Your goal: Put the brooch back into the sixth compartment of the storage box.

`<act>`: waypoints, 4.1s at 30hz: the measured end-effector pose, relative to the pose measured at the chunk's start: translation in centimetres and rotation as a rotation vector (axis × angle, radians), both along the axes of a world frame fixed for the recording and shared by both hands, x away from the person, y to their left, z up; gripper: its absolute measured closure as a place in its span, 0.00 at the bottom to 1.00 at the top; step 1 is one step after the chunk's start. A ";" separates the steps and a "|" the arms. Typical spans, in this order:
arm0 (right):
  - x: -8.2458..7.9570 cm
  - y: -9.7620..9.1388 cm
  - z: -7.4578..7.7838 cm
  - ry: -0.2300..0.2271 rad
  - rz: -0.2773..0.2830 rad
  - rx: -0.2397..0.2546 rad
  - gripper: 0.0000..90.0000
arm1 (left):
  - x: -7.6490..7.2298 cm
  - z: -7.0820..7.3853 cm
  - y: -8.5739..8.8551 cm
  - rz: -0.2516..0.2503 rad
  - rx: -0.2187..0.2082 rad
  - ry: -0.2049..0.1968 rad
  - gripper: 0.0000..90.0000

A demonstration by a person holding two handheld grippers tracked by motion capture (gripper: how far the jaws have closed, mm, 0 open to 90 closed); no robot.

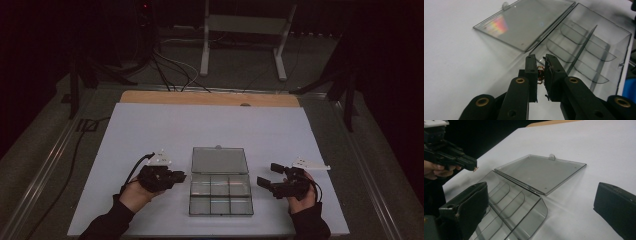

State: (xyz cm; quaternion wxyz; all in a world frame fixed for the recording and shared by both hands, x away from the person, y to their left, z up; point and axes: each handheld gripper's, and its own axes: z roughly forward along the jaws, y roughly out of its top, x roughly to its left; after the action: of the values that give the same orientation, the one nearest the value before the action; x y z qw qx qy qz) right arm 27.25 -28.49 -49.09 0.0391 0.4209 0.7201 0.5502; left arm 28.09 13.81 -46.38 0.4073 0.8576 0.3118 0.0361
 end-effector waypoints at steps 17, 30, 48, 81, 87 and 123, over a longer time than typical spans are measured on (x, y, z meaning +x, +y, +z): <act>0.0 0.2 0.0 -0.001 0.005 -0.009 0.00 | -0.6 1.6 -3.6 -0.118 -0.049 -0.016 0.93; 0.0 0.1 0.0 -0.002 0.008 -0.003 0.00 | -0.7 2.4 -5.6 -0.175 -0.061 -0.024 0.93; 0.0 0.2 0.0 -0.002 0.010 -0.003 0.00 | -1.5 2.9 -8.8 -0.281 -0.093 -0.020 0.93; 0.0 0.0 0.1 -0.002 0.012 0.002 0.00 | -2.1 1.3 -14.5 -0.435 -0.104 0.013 0.93; 0.0 0.0 0.0 -0.001 0.012 0.002 0.00 | -2.2 0.7 -15.0 -0.452 -0.094 0.023 0.93; 0.0 0.1 0.0 0.003 0.009 0.000 0.00 | -1.8 -1.2 -16.3 -0.411 0.013 0.056 0.93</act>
State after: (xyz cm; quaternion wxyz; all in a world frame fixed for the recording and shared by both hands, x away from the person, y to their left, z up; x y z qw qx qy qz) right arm 27.27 -28.44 -49.10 0.0356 0.4183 0.7222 0.5497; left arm 26.31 -2.51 -47.63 0.3918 0.9064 0.1415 -0.0696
